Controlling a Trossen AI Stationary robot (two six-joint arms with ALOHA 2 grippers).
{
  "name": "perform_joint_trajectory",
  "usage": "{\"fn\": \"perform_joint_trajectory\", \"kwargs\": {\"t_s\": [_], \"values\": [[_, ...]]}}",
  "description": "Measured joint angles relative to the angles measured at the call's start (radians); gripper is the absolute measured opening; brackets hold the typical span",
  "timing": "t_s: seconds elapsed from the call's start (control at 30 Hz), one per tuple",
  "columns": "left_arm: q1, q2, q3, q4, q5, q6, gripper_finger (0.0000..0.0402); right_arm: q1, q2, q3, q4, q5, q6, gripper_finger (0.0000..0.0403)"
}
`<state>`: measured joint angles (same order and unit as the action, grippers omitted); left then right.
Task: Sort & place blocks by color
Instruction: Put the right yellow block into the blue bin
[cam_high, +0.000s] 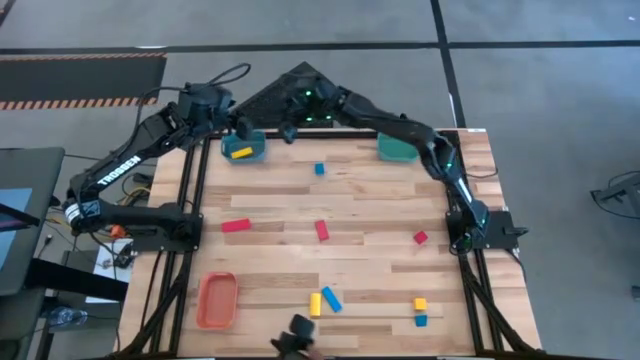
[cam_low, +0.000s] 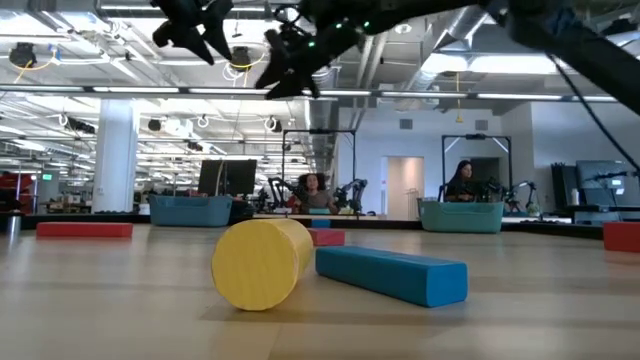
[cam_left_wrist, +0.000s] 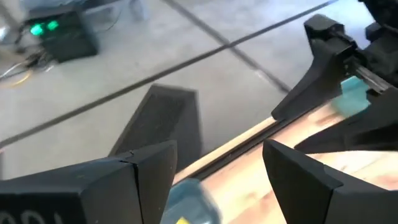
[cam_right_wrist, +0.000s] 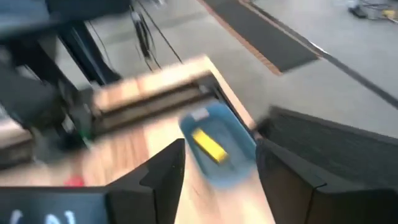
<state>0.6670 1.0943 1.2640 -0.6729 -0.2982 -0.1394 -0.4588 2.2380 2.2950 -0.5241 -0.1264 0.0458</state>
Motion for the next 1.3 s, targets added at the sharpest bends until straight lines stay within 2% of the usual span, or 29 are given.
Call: {"fn": "perform_joint_trajectory", "kwargs": {"t_s": [0.07, 0.17, 0.4, 0.57, 0.7, 0.87, 0.97, 1.1, 1.2, 1.3], "values": [[-0.001, 0.004, -0.015, 0.069, 0.04, 0.0, 0.0229, -0.02, -0.062, -0.093, -0.015, 0.005, -0.012, 0.0193], [-0.011, 0.021, -0.039, 0.158, 0.087, -0.034, 0.0229, -0.047, -0.179, -0.307, 0.057, 0.007, 0.009, 0.0171], [-0.042, 0.021, -0.118, 0.315, 0.12, -0.104, 0.0229, -0.042, -0.498, -0.919, 0.494, 0.001, 0.164, 0.0135], [-0.058, 0.029, -0.177, 0.392, 0.144, -0.129, 0.0229, -0.008, -0.729, -1.225, 0.66, 0.151, 0.241, 0.0118], [-0.064, 0.06, -0.218, 0.499, 0.22, -0.185, 0.0229, 0.006, -0.896, -1.357, 0.682, 0.233, 0.27, 0.0108], [-0.083, 0.144, -0.226, 0.708, 0.349, -0.303, 0.0229, 0.039, -1.108, -1.522, 0.656, 0.395, 0.271, 0.0092], [-0.106, 0.209, -0.226, 0.872, 0.368, -0.364, 0.0229, 0.037, -1.237, -1.63, 0.658, 0.411, 0.29, 0.0078], [-0.154, 0.294, -0.227, 1.126, 0.366, -0.474, 0.0227, 0.031, -1.38, -1.748, 0.612, 0.416, 0.392, 0.0058], [-0.188, 0.341, -0.226, 1.309, 0.373, -0.483, 0.0216, 0.025, -1.435, -1.797, 0.465, 0.417, 0.474, 0.0043], [-0.207, 0.371, -0.226, 1.322, 0.375, -0.496, 0.02, 0.037, -1.454, -1.819, 0.316, 0.402, 0.508, 0.0025]]}}
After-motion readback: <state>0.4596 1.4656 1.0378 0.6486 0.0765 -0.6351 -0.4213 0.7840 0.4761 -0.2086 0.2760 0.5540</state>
